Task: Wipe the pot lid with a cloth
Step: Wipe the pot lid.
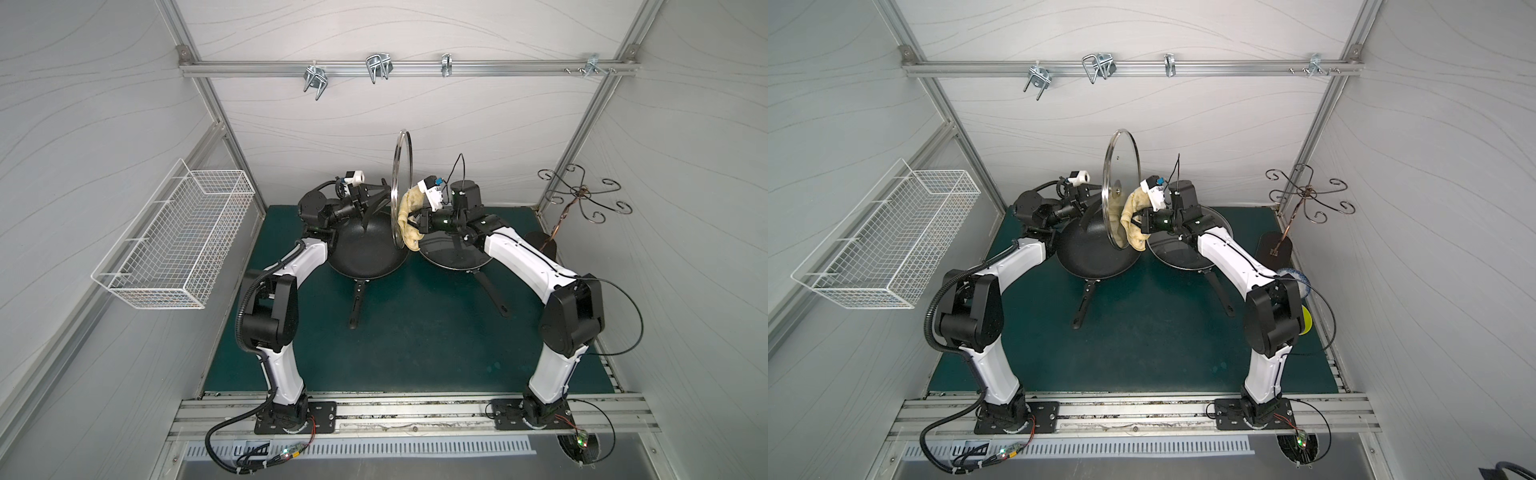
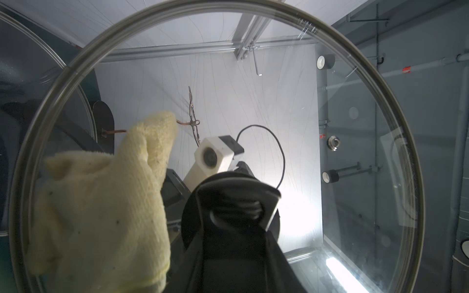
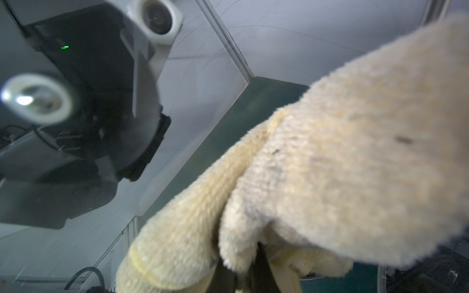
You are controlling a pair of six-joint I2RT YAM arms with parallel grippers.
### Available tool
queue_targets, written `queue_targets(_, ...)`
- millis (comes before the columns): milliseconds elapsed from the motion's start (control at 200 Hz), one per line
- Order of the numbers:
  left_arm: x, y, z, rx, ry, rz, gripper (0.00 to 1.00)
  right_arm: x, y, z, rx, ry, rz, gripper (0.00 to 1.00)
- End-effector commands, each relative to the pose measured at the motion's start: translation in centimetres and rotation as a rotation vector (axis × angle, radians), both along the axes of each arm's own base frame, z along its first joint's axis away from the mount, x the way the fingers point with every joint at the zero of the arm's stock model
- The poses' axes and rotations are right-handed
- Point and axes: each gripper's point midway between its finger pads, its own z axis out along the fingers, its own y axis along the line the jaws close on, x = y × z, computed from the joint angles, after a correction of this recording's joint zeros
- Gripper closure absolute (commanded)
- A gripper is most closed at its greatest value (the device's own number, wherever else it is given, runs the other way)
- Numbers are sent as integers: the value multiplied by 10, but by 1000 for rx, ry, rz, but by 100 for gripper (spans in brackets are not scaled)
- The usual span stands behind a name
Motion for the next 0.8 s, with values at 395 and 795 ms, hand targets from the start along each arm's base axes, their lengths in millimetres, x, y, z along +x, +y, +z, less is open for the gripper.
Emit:
queue_targets(395,-12,20,54,-46,-242,76,100,-105,20,88,127,-105,298,100)
queue_targets(795,-14,14,30,46,-239,40,100,-91,22,149,198,-241,274,100)
